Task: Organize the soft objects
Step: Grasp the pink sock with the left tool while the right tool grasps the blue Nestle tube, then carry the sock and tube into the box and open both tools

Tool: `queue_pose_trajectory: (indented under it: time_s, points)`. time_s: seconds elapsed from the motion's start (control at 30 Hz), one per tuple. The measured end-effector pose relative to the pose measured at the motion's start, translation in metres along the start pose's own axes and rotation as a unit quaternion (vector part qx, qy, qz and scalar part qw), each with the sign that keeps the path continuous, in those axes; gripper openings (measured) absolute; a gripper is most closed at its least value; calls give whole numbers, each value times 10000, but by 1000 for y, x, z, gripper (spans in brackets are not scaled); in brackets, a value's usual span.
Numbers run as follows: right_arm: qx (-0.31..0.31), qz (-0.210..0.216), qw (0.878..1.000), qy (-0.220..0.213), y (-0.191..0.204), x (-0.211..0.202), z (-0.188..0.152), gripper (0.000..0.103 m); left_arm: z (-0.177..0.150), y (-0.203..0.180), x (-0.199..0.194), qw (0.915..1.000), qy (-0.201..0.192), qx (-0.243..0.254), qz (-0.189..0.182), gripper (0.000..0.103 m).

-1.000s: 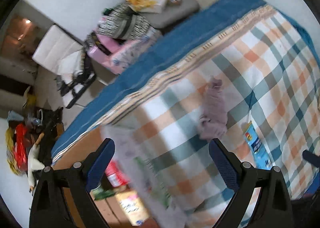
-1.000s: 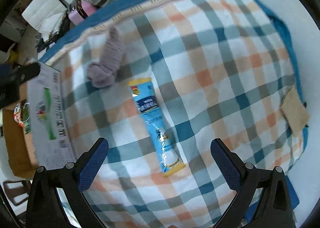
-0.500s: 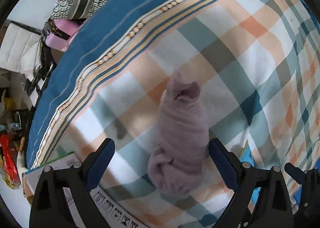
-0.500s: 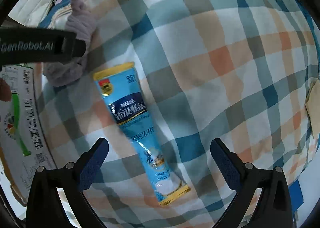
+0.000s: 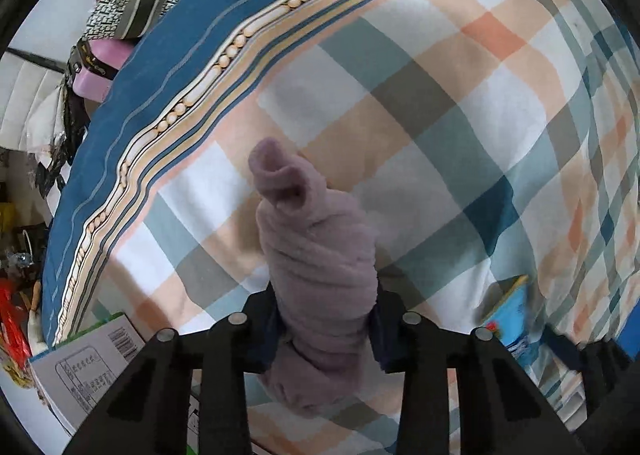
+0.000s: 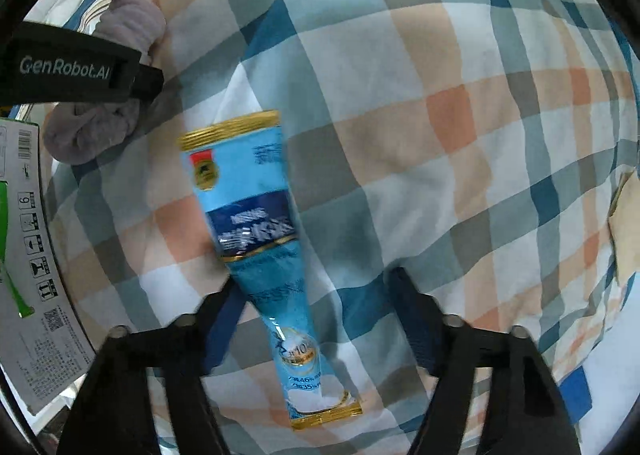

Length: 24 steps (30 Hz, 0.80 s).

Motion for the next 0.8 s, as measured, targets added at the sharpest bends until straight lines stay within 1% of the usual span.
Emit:
queue_pose_trajectory:
  time_s: [0.07,0.1,0.17,0.23,0.3,0.4,0.5,0.6,0.67,0.73,0.8]
  points:
    - [-14,-42,10000,-23,5,-2,-1,35,-4,4,-4,9999,-73,-88,-5,32]
    - [-13,-72,10000,-43,7,-4,-3,27,-8,6,-8,9998,-134,-156,-4,32]
    - [-2,-49,10000,-55,8,-8,-2,18,-16,11,-15,9993,-233,-280,-54,32]
    - [15,-28,10000,-48,11,-13,-5,16,-23,15,-24,9986,-349,-386,-105,32]
    - [6,-2,9999,-100,12,-19,-8,16,-34,18,-38,9972,-510,-518,-181,32]
    - [-33,93,9996,-268,16,-36,-13,15,-51,26,-61,9943,-730,-698,-338,32]
    - [-134,200,9985,-486,21,-58,-24,15,-76,36,-89,9888,-1028,-937,-533,32]
    - [-291,324,9968,-669,28,-88,-35,15,-111,59,-120,9802,-1375,-1247,-693,32]
    - [-426,382,9949,-829,37,-107,-43,15,-132,68,-135,9754,-1520,-1392,-777,32]
    - [-573,503,9924,-963,53,-127,-54,15,-159,84,-150,9687,-1684,-1625,-824,32]
    - [-717,615,9898,-1067,59,-147,-54,15,-186,108,-162,9616,-1820,-1863,-864,32]
Point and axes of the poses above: each gripper's, at about its wrist camera, not at the fingertips, and x roughly the way its jaws point, y to its left, z to its top, the point moved 6 cm from there along x, roughly the way its jaws point, and after that the axes turned 4 degrees about y, right-handed, at the moved point
